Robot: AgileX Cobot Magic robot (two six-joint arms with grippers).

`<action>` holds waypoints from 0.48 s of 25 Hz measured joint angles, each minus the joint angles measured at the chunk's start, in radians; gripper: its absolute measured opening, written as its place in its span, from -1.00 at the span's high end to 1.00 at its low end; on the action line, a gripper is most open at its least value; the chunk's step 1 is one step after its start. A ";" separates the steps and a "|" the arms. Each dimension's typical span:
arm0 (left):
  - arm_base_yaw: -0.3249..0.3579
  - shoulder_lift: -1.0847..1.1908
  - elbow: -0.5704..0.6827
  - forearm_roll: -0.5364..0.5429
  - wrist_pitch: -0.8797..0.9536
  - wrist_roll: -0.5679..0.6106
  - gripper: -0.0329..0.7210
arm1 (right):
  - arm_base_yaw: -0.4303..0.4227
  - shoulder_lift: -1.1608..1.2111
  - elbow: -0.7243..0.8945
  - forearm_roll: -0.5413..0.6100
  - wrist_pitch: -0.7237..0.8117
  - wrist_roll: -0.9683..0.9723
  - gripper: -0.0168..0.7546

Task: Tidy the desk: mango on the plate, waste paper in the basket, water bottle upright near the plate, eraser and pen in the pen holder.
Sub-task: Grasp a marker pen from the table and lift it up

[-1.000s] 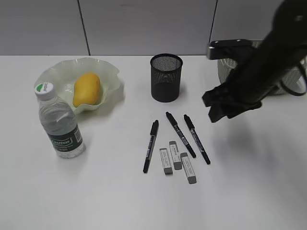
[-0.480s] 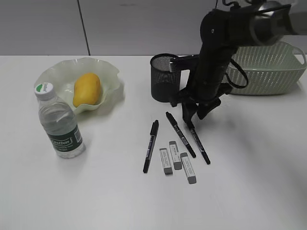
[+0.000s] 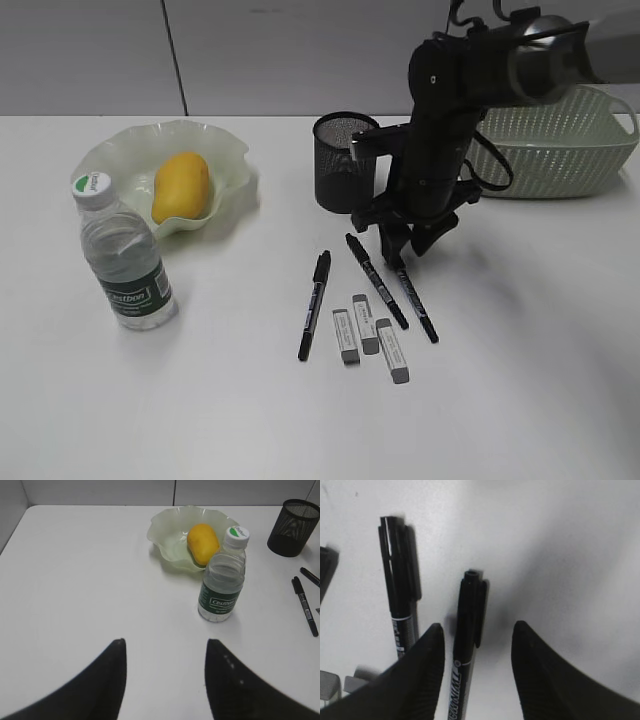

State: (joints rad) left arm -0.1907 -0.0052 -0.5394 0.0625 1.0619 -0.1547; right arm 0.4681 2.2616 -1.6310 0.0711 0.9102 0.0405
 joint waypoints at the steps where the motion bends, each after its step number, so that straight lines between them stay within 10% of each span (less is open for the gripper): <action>1: 0.000 0.000 0.000 0.000 0.000 0.000 -0.10 | 0.000 0.005 0.000 0.001 -0.001 0.001 0.02; 12: 0.000 0.000 0.000 0.000 0.000 0.000 -0.08 | 0.015 0.026 -0.005 0.008 -0.010 0.002 0.60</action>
State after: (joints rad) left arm -0.1907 -0.0052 -0.5394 0.0625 1.0615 -0.1547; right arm 0.4835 2.2874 -1.6355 0.0793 0.8997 0.0423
